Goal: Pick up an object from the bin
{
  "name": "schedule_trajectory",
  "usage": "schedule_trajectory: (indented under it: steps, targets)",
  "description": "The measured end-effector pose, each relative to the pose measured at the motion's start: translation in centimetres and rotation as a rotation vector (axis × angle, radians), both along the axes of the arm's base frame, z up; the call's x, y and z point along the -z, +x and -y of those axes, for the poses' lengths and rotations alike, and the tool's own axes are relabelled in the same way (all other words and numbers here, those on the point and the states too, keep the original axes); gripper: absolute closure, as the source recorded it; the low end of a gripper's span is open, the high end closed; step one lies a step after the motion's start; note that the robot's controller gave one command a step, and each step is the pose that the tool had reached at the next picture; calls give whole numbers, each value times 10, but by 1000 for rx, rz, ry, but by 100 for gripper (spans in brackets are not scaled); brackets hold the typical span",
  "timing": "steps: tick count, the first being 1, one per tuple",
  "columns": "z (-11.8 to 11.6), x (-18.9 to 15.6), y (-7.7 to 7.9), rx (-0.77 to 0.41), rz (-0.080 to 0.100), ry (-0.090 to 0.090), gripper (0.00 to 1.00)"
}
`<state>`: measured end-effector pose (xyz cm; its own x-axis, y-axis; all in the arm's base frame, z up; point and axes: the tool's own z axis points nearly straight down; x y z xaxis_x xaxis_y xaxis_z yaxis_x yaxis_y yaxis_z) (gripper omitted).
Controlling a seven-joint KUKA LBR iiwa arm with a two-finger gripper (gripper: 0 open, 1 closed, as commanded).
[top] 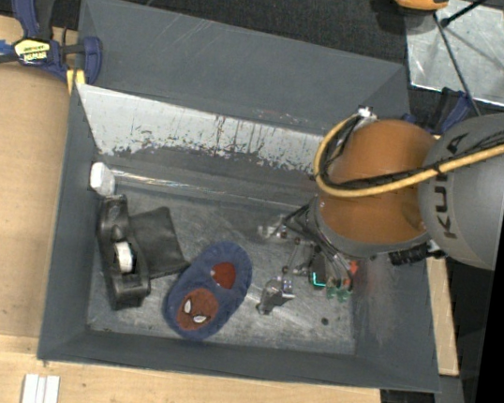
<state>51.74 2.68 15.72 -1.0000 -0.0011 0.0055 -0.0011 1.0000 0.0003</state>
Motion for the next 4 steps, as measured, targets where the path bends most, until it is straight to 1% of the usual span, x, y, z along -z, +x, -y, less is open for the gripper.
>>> schedule_trajectory:
  steps: [1,2,3,4]
  targets:
    - [-72,74,12,-71,14,-3,0]
    - [-74,75,10,-74,6,-3,100]
    - [-74,76,12,-73,17,0,0]
    - [-74,75,10,-74,6,-2,100]
